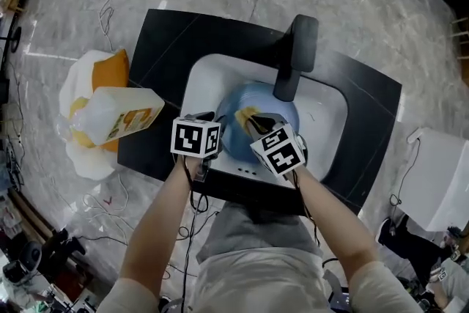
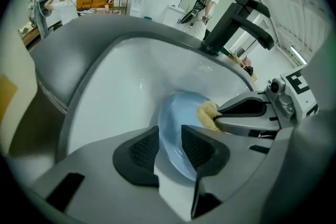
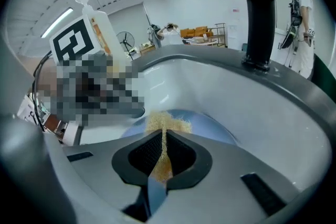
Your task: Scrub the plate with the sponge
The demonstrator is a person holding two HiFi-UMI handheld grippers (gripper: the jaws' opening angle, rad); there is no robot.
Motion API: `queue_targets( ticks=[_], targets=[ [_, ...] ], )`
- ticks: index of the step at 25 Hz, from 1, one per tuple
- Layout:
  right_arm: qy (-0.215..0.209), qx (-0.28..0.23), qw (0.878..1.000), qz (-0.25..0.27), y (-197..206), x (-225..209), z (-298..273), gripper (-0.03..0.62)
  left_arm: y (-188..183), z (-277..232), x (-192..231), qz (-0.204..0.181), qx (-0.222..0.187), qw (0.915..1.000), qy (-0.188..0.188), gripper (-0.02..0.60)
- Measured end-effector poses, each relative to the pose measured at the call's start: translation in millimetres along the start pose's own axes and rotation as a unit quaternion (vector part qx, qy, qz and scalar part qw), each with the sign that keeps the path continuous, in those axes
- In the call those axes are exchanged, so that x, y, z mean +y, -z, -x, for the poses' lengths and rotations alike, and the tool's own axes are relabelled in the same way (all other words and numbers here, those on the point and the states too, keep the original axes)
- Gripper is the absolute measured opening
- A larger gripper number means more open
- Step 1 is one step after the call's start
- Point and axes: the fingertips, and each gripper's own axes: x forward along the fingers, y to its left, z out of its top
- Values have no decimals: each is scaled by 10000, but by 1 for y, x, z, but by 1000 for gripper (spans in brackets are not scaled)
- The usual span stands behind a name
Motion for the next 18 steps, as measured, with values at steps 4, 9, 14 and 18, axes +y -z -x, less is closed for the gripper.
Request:
queue_targets(
  ticks=[4,9,14,18],
  targets=[
    [-23,237,9997,-21,7,-5,-17,48,4,-16,0,146,110,9998,47,137],
    [-125,611,9980,41,19,-8,-39,48,13,-37,7,96,342,9994,-38,137],
    [-172,714,9960,515,22,-3,-57,47,15,-50,15,301,397,9986,-179,89],
    [-211,808,9910,1050,18,-3,-69,47,15,-51,22,343,407,9982,-280,37]
  ],
)
